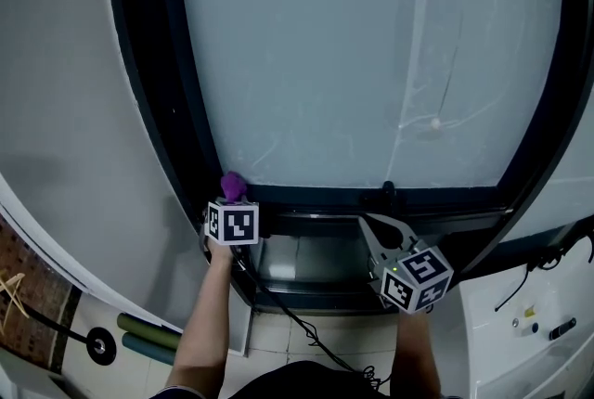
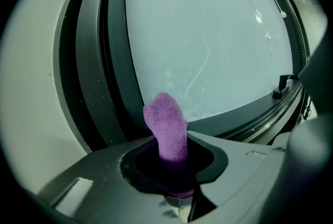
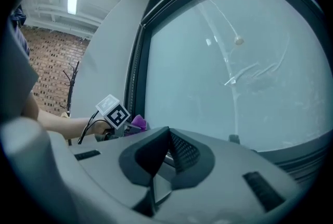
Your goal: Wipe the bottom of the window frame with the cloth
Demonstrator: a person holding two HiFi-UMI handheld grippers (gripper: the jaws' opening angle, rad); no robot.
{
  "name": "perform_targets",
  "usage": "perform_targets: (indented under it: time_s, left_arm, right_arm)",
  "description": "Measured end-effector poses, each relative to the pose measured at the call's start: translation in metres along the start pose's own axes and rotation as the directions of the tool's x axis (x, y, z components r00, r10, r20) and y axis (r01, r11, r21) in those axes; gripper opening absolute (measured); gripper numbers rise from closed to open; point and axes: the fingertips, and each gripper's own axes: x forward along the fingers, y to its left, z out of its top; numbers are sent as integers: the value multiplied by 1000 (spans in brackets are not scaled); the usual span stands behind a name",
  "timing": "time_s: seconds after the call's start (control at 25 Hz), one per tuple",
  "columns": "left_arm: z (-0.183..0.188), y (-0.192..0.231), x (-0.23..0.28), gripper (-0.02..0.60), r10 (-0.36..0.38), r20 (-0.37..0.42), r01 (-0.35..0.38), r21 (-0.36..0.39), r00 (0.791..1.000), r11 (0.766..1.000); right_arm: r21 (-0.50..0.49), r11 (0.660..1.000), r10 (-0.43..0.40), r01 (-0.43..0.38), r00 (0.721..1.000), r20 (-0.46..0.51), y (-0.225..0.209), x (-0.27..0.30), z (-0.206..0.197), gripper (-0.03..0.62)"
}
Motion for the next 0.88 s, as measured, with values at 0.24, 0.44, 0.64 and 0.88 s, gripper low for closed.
perform_targets:
  time_s: [0.24, 0.44, 0.64, 0.88]
  left_arm:
    - [38, -41, -33, 100, -56, 114, 58, -8, 992, 998]
    - [79, -101, -66, 100, -145, 221, 145, 15, 965, 989]
    - [105, -173, -89, 100, -256, 276, 257, 34, 926, 966]
    - [130, -247, -105, 100, -334, 299, 325, 79, 894, 942]
  right_arm:
    - [-19, 999, -30, 30, 1000, 5, -16, -25, 7, 0]
    - [-35, 996, -86, 87, 995, 41, -40, -58, 22, 0]
    - [-45, 989, -139, 141, 989, 52, -65, -100, 25, 0]
    - [-28, 978, -205, 207, 977, 53, -102, -151, 19, 0]
